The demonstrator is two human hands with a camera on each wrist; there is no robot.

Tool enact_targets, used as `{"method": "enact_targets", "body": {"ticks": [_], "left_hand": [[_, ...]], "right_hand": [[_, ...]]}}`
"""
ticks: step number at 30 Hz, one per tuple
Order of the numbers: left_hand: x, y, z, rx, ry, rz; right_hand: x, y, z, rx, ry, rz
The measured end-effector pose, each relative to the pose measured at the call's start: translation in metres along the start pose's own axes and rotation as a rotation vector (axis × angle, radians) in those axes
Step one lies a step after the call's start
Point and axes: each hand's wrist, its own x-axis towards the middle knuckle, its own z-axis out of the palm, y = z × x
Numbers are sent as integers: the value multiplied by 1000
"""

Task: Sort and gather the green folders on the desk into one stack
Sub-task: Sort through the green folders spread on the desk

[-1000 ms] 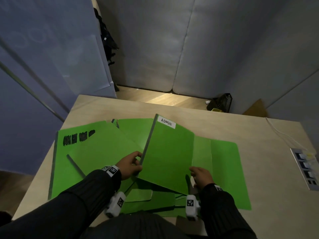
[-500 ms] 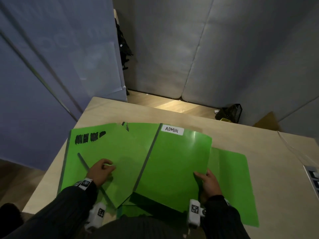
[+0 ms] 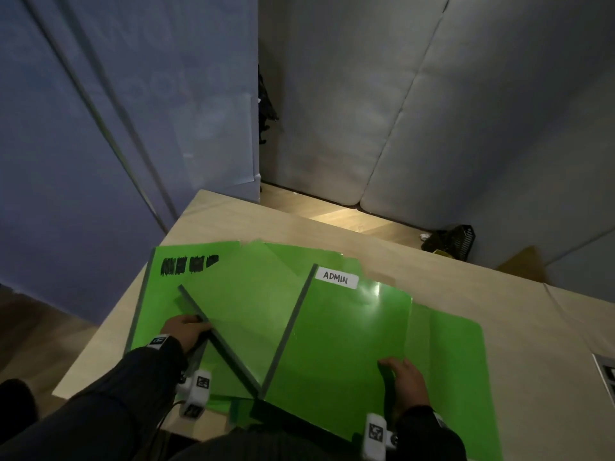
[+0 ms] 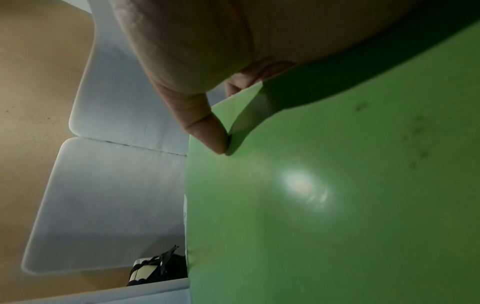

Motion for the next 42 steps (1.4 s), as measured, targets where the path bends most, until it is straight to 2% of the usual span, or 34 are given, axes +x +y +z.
{"method": "enact_targets", "body": {"ticks": [4,8,11,13,17,20,25,29,33,36,40,42], "left_hand": [[-7,16,0,-32,28,103],[-10,37,6,-112,-29,209],[-7,54,20,-273,-148,175],[-9,66,36,-257,-221,140],[-14,70,76,96,-234,201],[-20,60,104,541,-119,268],[-23,73,121,774,-39,242],[-14,75,118,953,17,259],[-13,71,119,881,40,356],[-7,78,118,707,73,374],[0,97,117,344,62,227],[-3,103,121,409,35,201]], "right_hand": [[-6,2,-3,1,-9,-8],[-5,9,-10,11,29,-22],[-6,11,-14,-20,39,-37],[-6,12,-15,-15,48,-14],[-6,19,-13,-10,78,-10],[-7,27,-14,18,129,18],[0,50,-28,91,237,67],[-3,43,-42,32,288,51],[3,59,-61,52,361,40],[6,65,-69,122,408,58],[4,59,-85,119,385,40],[5,59,-89,93,359,13]]}}
